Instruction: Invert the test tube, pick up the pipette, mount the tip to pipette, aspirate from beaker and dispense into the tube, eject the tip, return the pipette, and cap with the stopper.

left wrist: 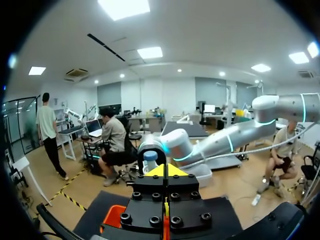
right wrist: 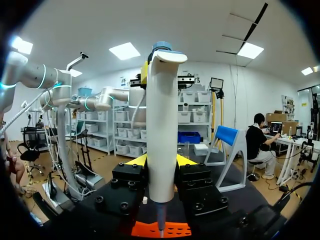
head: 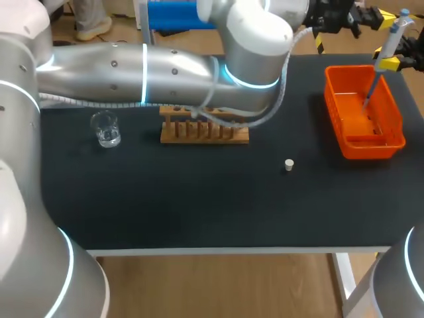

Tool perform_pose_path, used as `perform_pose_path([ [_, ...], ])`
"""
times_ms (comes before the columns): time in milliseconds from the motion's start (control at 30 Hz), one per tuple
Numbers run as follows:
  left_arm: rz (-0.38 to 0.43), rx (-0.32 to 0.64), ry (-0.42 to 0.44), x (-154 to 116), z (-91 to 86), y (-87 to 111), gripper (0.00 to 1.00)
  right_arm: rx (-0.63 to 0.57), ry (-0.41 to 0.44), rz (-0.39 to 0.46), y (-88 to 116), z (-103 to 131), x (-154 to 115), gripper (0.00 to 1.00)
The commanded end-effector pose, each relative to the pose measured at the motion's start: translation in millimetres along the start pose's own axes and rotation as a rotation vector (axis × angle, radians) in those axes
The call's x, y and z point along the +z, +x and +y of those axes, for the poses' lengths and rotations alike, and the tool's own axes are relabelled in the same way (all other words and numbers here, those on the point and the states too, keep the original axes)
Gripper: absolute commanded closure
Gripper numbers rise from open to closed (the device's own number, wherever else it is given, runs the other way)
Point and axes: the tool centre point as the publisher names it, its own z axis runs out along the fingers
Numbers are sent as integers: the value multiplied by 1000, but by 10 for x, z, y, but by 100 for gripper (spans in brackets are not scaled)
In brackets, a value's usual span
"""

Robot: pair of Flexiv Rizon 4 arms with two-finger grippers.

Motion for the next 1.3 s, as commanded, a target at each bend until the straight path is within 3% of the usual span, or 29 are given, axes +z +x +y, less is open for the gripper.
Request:
perform_pose_path([
  [33, -1, 8, 21, 47, 18, -23, 100, -1, 1, 6, -16, -2, -20, 100],
  [500, 37, 14, 18, 124, 23, -138, 100, -1, 1, 6, -16, -2, -20, 100],
  [1300, 68, -43, -20, 187, 136, -160, 100, -1, 1, 6, -16, -2, -20, 100],
])
